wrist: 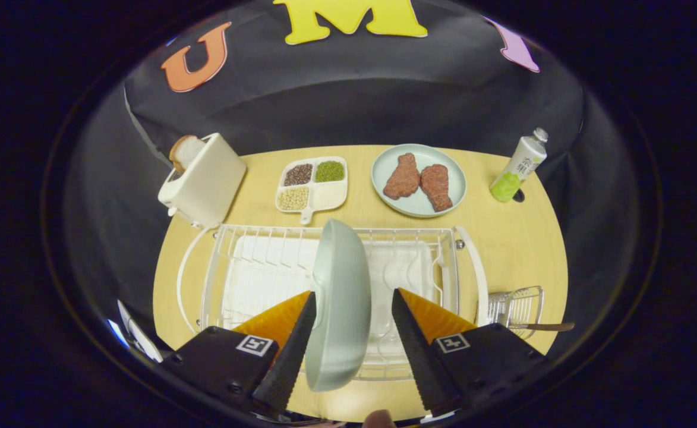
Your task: Take the plate from the dish rack, then take the spoon from the basket and place it into the plate.
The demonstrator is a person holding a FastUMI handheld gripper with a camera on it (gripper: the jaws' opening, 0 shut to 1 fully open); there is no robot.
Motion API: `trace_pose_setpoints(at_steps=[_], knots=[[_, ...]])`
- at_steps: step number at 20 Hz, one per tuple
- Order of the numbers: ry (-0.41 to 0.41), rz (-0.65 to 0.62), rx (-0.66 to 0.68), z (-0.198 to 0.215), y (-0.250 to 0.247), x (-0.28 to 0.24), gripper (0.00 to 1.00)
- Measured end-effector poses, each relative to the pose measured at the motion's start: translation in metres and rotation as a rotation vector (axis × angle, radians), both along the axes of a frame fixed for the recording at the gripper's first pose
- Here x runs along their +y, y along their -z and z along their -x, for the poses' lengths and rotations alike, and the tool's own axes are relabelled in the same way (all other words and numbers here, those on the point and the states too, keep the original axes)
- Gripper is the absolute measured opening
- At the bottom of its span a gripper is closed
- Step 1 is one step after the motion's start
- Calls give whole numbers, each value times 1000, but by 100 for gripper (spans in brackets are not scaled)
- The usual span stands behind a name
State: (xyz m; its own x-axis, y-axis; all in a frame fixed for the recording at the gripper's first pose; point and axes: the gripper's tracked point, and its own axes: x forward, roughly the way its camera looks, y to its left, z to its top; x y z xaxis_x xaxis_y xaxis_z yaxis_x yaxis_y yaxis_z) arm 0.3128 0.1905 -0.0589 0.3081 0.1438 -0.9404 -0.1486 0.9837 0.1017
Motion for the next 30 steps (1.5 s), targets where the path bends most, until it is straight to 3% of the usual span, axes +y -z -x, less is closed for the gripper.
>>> trace_pose_setpoints(at_steps=[2,6,8,9,22,26,30], knots=[[9,13,36,4,10,6,79],[31,48,50,5,22,11,59],[55,68,44,4,22,11,44],[59,78,41,5,22,11,42],[146,321,-105,-1,-32,3,37],[156,245,-193,13,-60,20,37],[143,68,-238,57,-74,38,37]])
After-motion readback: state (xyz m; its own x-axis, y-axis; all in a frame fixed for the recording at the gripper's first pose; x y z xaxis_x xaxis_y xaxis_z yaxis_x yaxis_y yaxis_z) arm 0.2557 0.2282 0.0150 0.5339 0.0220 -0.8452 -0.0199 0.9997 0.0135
